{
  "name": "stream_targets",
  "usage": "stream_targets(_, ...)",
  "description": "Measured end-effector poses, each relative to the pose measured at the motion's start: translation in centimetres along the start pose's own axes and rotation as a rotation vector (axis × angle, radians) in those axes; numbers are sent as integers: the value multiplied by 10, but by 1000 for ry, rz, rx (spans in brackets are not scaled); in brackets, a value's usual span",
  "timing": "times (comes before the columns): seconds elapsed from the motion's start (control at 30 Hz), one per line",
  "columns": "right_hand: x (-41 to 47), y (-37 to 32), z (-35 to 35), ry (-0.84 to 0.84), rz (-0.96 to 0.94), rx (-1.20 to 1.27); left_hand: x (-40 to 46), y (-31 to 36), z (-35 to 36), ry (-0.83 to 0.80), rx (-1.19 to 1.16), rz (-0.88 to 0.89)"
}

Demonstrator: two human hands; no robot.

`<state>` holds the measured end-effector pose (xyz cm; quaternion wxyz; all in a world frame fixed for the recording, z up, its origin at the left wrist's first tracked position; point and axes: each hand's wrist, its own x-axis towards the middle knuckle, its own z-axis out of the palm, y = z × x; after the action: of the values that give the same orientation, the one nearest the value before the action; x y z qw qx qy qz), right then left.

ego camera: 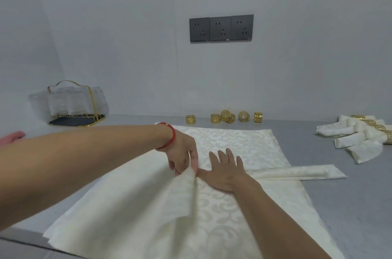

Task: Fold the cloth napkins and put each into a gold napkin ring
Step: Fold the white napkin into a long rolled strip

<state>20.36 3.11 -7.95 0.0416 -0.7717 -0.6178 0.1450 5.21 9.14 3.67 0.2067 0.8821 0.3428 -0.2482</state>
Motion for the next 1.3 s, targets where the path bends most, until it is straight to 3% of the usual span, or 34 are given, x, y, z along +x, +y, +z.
stream_targets(0.13, 13, 2, -7, 7, 1, 184, 18, -19, 13, 120, -60, 121)
stream_targets(0.27, -12, 22, -38, -148, -25, 702, 32, -28, 22, 259, 6, 174)
stream_targets(0.33, -26, 34, -55, -147, -24, 811, 36, -30, 23, 272, -8, 186)
stream_targets(0.43, -35, 46, -73, -95, -69, 508, 34, -26, 19, 267, -12, 164)
stream_targets(0.53, -39, 57, -83, -156, -6, 238, 34, -21, 17, 256, 3, 144)
stream_targets(0.67, -31, 64, -83, -185, 76, 135, 36, -10, 15, 220, 9, 24)
stream_targets(0.9, -25, 46, -90, -233, 146, -101, 40, -4, 22, 275, -72, 10)
stream_targets(1.23, -38, -7, -91, -130, 106, -619, 53, 1, 37, 400, -141, 11)
stream_targets(1.3, -37, -11, -93, -153, 79, -625, 54, 1, 36, 404, -151, 10)
